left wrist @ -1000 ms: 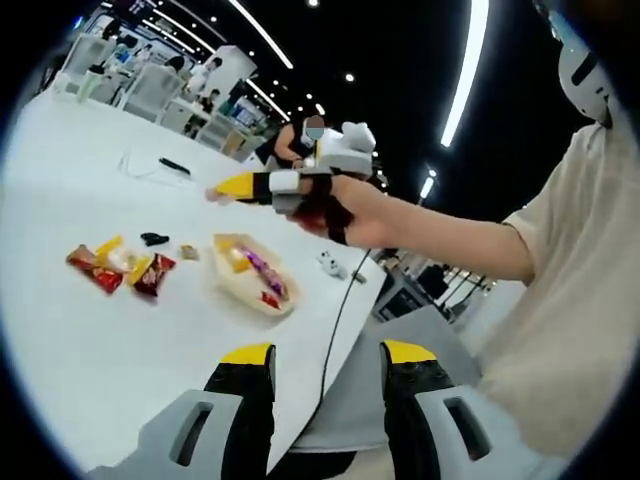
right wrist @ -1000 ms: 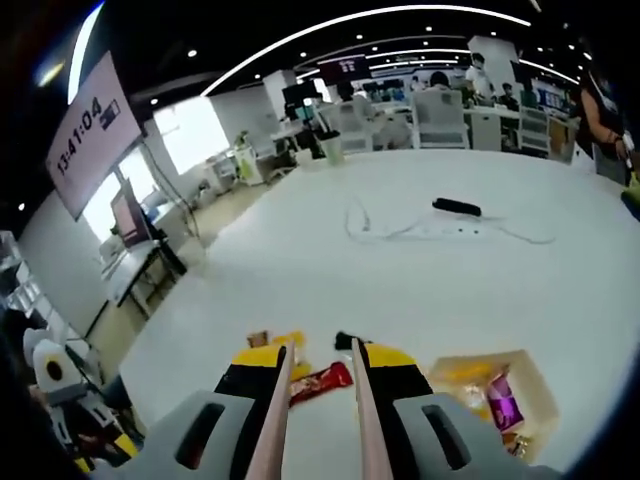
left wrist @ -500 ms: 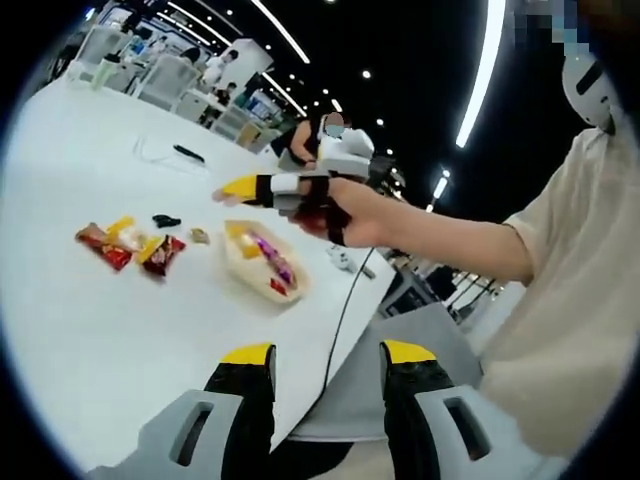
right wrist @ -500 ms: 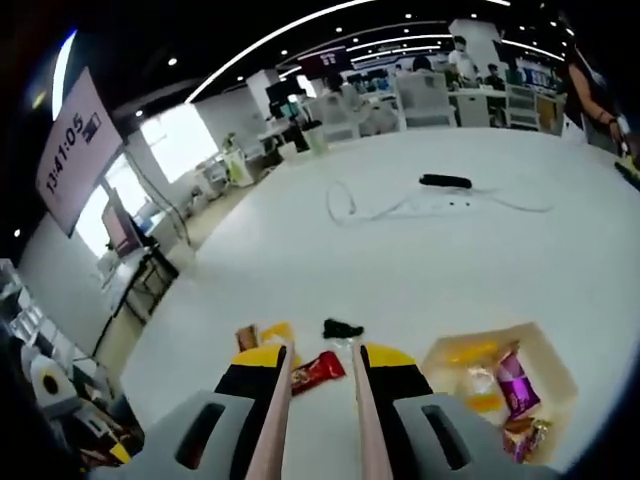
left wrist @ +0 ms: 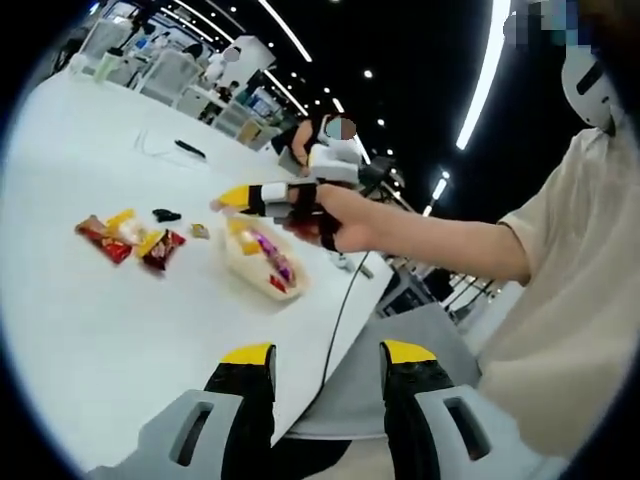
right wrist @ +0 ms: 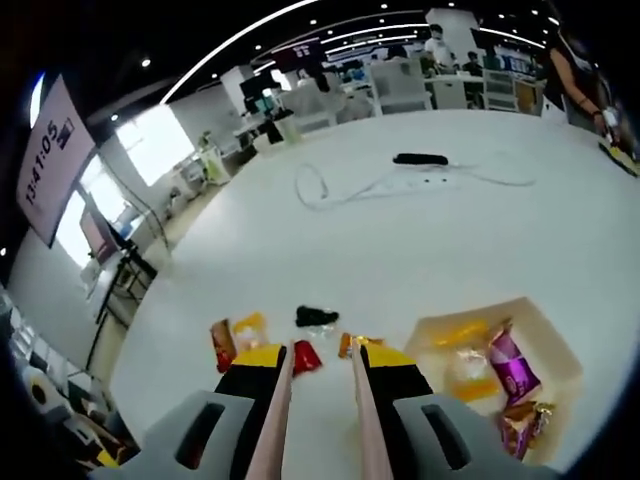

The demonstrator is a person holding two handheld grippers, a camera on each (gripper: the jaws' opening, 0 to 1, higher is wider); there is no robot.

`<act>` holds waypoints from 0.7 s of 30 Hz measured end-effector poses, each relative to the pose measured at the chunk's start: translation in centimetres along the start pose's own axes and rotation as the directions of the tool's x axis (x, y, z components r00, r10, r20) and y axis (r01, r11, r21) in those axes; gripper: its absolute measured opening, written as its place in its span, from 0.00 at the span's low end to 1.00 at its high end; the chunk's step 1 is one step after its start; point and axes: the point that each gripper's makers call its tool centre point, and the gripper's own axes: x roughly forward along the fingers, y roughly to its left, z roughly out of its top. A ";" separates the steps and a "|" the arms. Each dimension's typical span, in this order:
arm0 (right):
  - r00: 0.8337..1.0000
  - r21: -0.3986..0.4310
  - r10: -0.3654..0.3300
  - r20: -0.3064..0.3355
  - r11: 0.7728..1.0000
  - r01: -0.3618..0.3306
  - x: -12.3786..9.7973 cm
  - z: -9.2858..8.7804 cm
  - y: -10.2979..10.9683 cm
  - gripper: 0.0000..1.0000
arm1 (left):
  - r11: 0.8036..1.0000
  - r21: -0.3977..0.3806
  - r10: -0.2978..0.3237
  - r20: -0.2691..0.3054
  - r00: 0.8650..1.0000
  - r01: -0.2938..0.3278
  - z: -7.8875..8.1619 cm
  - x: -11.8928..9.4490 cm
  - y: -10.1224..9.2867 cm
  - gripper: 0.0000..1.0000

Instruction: Place the target food into the container with the food tongs after gripping and lifting it, then release it inside without dropping or visibly crushing the food.

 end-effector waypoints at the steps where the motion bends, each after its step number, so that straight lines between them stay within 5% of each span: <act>1: 1.000 0.001 -0.004 -0.002 1.000 0.004 0.1 0.0 -0.1 0.29 | 1.000 -0.001 0.000 0.000 1.000 0.000 0.0 0.0 0.0 0.41; 21: 0.999 0.050 -0.031 -0.041 0.998 0.033 1.9 -0.7 -1.8 0.29 | 1.000 -0.027 -0.012 0.002 1.000 0.012 0.0 0.5 0.5 0.42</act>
